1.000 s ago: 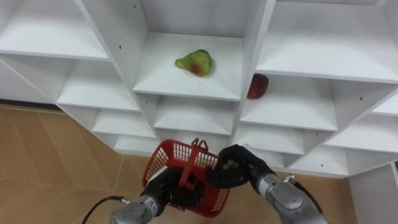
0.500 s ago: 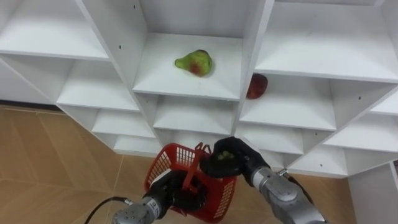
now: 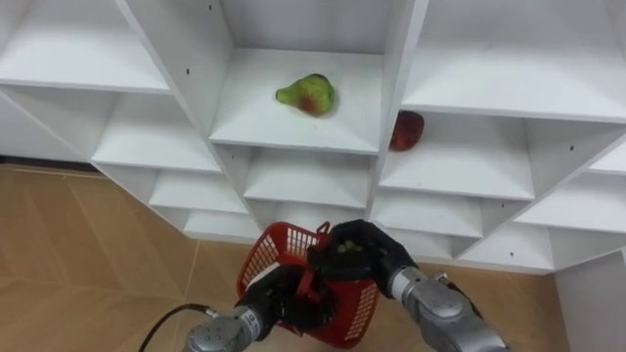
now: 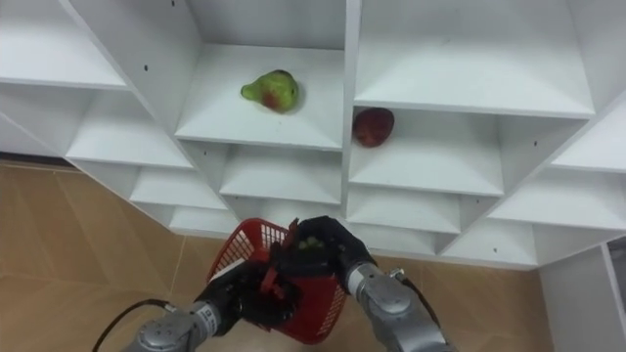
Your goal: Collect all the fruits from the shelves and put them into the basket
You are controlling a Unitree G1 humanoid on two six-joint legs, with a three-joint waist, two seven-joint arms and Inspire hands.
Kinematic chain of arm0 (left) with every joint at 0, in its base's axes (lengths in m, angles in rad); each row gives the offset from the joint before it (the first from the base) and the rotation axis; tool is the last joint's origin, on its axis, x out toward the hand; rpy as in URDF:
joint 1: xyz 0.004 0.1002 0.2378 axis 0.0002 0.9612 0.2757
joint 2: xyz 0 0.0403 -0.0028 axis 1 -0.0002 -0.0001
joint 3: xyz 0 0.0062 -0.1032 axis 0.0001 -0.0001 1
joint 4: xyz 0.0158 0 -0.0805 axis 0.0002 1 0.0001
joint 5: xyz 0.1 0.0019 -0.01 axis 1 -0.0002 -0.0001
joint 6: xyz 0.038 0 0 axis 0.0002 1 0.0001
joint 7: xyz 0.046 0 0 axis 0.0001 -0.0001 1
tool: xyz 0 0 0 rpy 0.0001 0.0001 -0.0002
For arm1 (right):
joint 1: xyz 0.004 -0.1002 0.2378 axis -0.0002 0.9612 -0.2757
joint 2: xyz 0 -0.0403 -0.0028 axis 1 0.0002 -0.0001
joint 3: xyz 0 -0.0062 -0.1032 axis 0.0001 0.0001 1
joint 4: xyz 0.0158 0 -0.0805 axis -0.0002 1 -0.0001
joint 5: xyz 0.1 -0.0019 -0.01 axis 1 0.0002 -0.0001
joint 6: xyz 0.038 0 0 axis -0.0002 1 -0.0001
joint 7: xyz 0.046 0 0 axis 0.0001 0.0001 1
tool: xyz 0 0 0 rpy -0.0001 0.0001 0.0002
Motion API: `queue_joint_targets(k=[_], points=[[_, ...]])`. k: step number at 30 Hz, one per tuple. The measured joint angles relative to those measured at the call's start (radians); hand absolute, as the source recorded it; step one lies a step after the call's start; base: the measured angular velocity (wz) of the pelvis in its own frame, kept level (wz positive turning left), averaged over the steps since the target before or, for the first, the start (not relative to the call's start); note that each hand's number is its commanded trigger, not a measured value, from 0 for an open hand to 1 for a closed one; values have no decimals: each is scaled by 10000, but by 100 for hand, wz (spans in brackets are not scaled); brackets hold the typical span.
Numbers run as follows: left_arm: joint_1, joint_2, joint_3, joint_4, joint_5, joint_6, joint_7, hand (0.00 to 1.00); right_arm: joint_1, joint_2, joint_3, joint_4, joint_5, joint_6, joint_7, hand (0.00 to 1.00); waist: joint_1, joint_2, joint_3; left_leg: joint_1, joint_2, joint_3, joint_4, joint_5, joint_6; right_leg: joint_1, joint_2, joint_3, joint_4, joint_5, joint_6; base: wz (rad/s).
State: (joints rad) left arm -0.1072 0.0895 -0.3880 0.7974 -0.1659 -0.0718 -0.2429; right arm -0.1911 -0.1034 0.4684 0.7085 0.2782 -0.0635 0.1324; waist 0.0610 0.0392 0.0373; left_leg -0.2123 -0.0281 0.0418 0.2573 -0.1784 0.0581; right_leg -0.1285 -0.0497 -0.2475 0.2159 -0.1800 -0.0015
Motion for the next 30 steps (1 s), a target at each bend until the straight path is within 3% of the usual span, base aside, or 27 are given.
queue_joint_targets(k=[11, 17, 27, 30], points=[[-248, -66, 0, -2, -41, -10, 165, 100, -464, 16, 12, 280, 0, -6, 126, 100, 87, -6, -6, -95, 5, 78, 17, 7, -2, -182, -12, 138, 44, 0, 0, -2], [-256, -41, -110, -7, -1076, 0, 185, 100, -625, 16, 98, 354, 346, -7, 127, 100, 43, -43, -20, -67, 14, 148, 15, 13, 5, -183, -16, 242, 88, 1, -1, -3], [-247, -37, -108, -14, -1073, 0, 218, 100, -626, 17, 93, 385, 364, -7, 231, 100, 18, -149, -27, -81, 15, 281, 35, 39, 40, -270, -43, 252, 246, 2, -2, -1], [-210, -24, -109, -10, -1073, 0, 218, 100, -626, 45, 92, 475, 371, -11, 243, 100, 15, -205, -63, -73, 14, 277, 38, 47, 38, -261, -45, 249, 252, 1, -2, 0]])
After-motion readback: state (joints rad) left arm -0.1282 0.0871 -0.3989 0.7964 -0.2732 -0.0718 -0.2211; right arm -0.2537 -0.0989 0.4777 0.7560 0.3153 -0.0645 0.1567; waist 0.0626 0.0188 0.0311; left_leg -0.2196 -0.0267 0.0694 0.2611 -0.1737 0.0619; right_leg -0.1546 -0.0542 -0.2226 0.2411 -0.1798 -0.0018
